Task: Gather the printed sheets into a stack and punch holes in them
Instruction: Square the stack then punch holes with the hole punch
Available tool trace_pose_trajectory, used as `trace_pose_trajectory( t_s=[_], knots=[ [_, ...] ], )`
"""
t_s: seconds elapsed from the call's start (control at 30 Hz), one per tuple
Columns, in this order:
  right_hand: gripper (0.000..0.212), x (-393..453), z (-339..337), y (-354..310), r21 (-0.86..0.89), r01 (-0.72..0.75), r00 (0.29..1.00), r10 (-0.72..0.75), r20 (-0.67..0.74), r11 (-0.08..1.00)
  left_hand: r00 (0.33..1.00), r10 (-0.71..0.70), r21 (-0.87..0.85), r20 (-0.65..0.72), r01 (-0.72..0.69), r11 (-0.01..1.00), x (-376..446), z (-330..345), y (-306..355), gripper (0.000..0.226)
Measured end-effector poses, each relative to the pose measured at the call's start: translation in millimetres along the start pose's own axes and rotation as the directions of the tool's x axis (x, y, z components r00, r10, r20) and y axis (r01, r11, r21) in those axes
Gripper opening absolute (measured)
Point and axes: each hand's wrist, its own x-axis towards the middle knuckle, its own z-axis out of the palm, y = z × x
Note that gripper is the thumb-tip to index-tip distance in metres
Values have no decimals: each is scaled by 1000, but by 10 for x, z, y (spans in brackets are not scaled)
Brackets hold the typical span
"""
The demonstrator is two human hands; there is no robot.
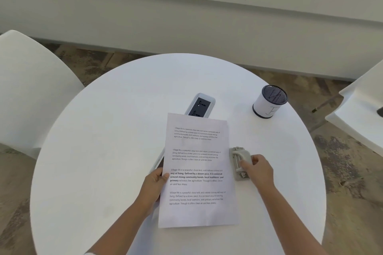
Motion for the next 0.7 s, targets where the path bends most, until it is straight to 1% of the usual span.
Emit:
trace_pose_trajectory(
  t_s=[0.53, 0.7],
  knots=[
    [25, -51, 26, 39, -32, -10, 999, 9, -32, 999, 1000, -1, -43, 13, 2, 999, 20, -33, -6, 20],
    [26, -58, 17, 69, -40, 6, 1000, -7, -24, 999, 1000, -2, 56, -19, 3, 998, 60, -62, -41, 18]
  ],
)
